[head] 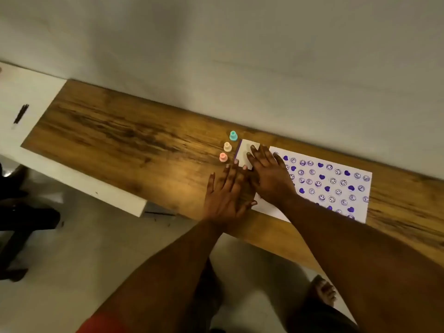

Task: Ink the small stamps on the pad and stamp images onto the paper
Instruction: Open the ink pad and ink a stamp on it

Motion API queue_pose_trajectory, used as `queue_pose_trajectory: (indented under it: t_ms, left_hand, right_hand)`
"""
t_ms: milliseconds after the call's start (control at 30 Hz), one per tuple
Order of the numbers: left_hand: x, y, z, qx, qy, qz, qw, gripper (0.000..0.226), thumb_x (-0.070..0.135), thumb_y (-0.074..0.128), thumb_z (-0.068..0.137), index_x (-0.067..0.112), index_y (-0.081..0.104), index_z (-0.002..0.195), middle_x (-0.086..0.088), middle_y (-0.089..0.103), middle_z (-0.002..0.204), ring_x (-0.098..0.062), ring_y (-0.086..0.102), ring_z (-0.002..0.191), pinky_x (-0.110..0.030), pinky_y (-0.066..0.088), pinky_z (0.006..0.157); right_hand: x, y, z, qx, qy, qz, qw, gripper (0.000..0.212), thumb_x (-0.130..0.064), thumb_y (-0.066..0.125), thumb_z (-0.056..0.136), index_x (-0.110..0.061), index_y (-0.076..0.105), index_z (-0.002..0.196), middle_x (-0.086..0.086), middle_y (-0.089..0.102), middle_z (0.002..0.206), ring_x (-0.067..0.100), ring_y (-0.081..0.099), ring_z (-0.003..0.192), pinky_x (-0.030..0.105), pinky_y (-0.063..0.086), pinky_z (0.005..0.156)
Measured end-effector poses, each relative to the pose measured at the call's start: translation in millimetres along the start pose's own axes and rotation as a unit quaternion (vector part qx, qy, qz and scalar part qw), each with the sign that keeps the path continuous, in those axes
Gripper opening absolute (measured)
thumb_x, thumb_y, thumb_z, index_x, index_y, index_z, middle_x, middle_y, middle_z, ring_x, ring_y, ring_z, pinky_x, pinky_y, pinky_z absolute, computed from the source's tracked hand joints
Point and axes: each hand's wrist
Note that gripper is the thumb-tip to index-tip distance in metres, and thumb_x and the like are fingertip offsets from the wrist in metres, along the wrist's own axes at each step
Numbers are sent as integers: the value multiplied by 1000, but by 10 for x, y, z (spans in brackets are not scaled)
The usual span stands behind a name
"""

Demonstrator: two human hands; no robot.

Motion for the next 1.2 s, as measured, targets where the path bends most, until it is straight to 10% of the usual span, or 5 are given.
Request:
queue_pose_trajectory:
  t_ms: [467,1200]
  left_hand:
    - [-307,235,-328,92,-156,-31,983,91,77,42,97,21,27,167,-3,22,176,-25,27,159,-52,18,127]
    - [-737,120,-662,70,-90,-190,975,76,56,77,89,17,52,149,-10,33,172,-25,19,163,-43,30,127]
  right_hand:
    - [-309,237,-206,-7,-47,-56,997,51,-35,37,109,-33,32,160,-3,27,168,25,8,157,46,16,123]
    - [-892,325,-505,-21,-114,-73,991,39,-37,51,104,-26,61,140,4,57,140,27,49,132,41,43,105]
Point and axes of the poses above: each hand's wrist, its own z-axis towards the middle knuckle, its own y-axis out of the palm, x = y × z
